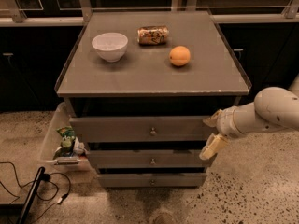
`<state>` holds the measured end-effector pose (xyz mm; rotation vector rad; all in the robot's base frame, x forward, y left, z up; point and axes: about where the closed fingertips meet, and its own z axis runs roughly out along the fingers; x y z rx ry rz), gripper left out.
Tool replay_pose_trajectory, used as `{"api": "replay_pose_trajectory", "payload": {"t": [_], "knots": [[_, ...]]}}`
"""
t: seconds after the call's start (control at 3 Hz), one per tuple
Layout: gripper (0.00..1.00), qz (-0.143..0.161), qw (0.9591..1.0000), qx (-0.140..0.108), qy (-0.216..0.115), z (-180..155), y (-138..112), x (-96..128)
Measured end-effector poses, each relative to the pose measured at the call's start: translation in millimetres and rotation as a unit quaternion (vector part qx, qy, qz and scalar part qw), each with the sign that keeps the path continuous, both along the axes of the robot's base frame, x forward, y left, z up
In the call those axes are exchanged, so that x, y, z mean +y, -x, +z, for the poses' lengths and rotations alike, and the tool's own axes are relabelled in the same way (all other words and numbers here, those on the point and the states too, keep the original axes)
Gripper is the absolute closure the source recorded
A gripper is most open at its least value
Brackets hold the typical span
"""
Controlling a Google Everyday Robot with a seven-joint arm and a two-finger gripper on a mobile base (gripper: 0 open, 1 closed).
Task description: Close top drawer
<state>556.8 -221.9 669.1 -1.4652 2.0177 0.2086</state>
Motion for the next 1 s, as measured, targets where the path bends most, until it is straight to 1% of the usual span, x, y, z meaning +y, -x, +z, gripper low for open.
{"api": "replay_pose_trajectory", "payload": {"t": [0.67,1.0], "knots": [[0.0,0.0,1.0,0.0,0.0,0,4,1],[0.0,0.01,0.9999,0.007,0.001,21,57,4]]}}
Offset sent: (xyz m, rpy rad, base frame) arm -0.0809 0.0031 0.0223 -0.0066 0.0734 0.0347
